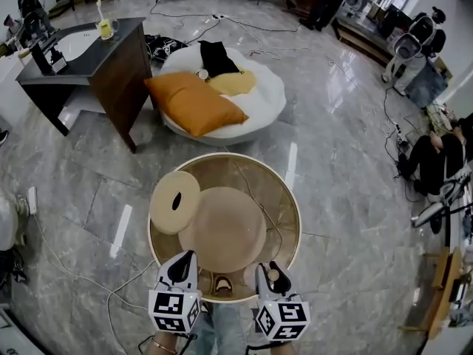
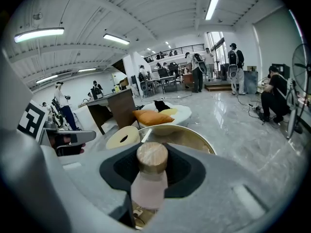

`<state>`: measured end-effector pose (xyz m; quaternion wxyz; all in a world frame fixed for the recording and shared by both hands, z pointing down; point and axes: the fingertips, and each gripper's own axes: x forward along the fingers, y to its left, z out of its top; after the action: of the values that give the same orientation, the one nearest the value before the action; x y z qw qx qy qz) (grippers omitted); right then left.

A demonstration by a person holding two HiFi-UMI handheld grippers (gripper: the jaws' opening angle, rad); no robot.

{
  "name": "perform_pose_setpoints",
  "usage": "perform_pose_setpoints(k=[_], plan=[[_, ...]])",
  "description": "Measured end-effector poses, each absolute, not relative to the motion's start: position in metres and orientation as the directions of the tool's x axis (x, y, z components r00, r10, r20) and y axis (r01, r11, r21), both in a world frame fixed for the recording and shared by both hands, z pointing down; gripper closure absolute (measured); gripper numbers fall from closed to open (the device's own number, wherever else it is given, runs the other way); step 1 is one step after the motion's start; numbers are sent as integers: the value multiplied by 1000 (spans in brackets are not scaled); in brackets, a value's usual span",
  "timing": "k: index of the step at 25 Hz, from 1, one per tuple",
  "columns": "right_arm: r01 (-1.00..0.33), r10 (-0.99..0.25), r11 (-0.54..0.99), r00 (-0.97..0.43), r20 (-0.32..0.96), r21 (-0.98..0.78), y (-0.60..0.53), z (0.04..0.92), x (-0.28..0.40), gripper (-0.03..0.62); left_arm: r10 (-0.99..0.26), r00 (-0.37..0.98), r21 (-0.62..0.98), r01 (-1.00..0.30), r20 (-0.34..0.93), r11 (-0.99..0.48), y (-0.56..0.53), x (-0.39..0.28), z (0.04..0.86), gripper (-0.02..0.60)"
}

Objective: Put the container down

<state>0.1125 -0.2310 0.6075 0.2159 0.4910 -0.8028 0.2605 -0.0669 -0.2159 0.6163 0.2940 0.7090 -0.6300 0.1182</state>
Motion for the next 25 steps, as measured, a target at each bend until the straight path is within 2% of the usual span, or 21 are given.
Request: perform_pose_setpoints(k=[25], plan=[[-912, -696, 375, -397, 598, -169, -294, 693, 100, 473, -801, 187, 254, -966, 569, -45, -246, -88, 695, 589]])
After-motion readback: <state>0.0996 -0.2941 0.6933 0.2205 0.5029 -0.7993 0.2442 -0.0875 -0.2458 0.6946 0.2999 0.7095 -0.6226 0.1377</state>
